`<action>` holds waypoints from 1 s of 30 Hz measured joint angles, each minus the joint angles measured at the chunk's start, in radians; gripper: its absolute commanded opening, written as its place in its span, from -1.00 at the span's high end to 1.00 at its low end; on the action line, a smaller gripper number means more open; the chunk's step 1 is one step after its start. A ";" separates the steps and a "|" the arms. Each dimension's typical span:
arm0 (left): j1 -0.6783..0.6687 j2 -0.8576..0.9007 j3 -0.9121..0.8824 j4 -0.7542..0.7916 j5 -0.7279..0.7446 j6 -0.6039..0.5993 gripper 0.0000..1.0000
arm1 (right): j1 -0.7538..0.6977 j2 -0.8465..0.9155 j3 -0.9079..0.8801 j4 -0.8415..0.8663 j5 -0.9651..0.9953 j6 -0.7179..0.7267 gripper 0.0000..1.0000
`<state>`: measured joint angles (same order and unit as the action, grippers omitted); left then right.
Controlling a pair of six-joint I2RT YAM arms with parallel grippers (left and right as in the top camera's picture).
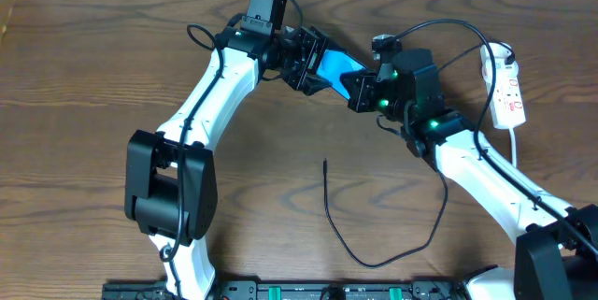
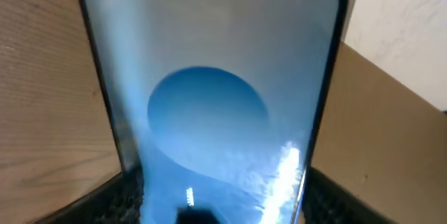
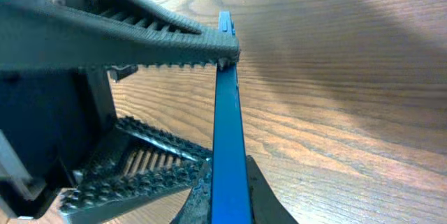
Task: Plug charger to phone and switch on socket
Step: 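Open the left gripper and pull the phone away with the right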
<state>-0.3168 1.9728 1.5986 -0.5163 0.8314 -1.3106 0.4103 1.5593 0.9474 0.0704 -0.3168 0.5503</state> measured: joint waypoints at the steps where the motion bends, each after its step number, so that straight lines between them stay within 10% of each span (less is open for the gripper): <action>1: 0.000 -0.002 0.000 0.002 0.001 -0.003 0.85 | 0.001 0.003 0.000 -0.002 -0.003 -0.007 0.98; 5: 0.003 -0.015 0.003 0.021 0.000 -0.002 0.79 | 0.005 0.013 -0.010 -0.006 -0.026 -0.007 0.98; 9: 0.004 -0.017 0.003 0.009 0.017 -0.003 0.05 | -0.019 0.014 -0.010 0.013 -0.045 -0.007 0.98; 17: 0.079 -0.017 0.002 0.103 0.199 0.032 -0.04 | -0.180 0.014 -0.010 0.038 -0.045 0.049 0.98; 30: 0.111 -0.017 0.000 0.321 0.131 0.050 -0.79 | -0.315 0.014 -0.007 0.294 -0.144 0.690 0.98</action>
<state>-0.2054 1.9560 1.5990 -0.1955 0.9623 -1.2610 0.0956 1.5738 0.9401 0.3649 -0.4606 1.2400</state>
